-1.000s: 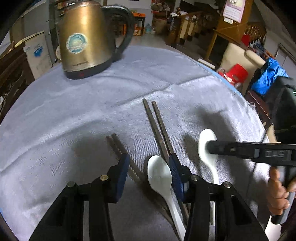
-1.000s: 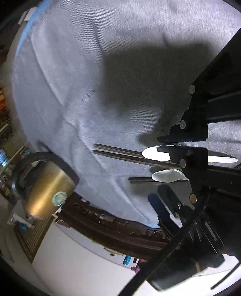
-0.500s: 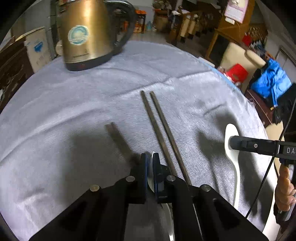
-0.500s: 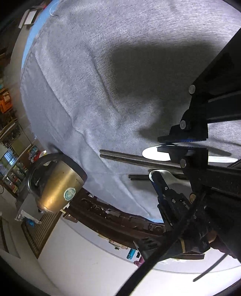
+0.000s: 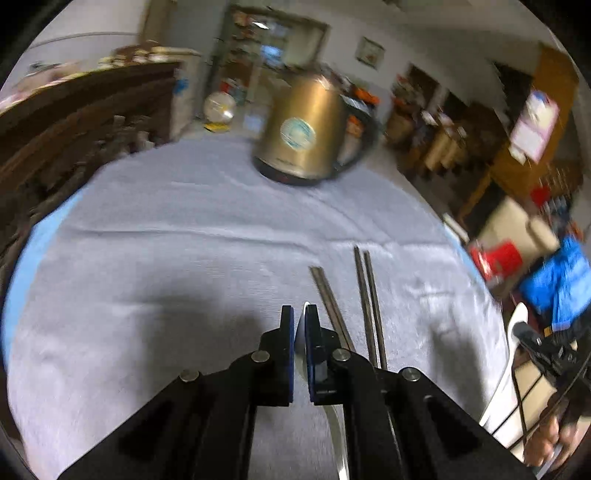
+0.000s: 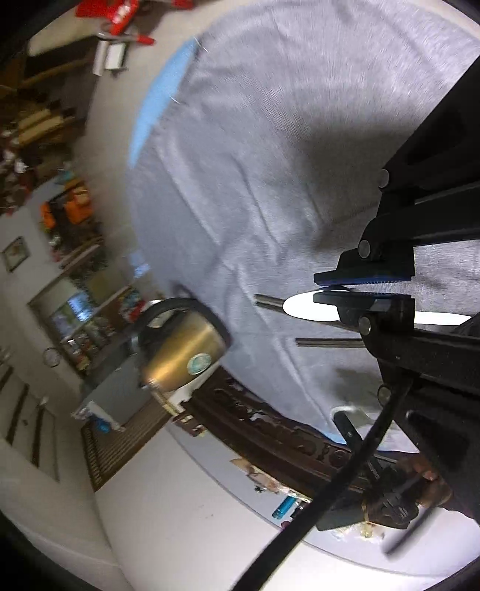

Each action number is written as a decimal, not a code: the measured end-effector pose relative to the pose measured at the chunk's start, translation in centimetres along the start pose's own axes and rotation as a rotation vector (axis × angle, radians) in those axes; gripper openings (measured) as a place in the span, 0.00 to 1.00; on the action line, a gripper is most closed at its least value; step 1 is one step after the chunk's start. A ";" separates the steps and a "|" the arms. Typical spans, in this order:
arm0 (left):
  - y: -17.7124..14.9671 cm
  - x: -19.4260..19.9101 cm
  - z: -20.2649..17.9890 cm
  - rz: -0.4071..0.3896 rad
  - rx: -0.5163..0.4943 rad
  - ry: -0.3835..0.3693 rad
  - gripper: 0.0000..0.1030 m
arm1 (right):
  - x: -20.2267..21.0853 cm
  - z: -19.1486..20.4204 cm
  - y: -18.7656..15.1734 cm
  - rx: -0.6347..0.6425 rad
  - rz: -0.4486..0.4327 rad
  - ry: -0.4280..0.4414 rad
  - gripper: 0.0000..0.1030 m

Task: Organize utensils

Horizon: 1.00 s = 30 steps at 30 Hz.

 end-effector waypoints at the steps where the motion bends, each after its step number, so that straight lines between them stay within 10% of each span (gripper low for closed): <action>1: -0.1 1.3 0.1 -0.033 0.018 0.003 0.05 | 1.1 0.3 0.0 0.007 -0.035 -0.003 0.03; 17: -1.4 14.5 -6.4 -0.516 0.000 0.019 0.05 | 14.4 7.6 -1.8 0.164 -0.428 -0.016 0.04; 30: -2.4 12.4 -6.7 -0.577 0.024 0.049 0.05 | 12.1 13.7 -6.4 0.435 -0.495 -0.076 0.04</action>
Point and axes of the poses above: each gripper's, at about its wrist camera, not at the fingertips, and x roughly against the way its jaws point, z to its left, y to its top, the point moved 9 cm from there along -x, roughly the way its jaws point, and after that the axes turned 2 degrees about x, right-handed, at the moved point
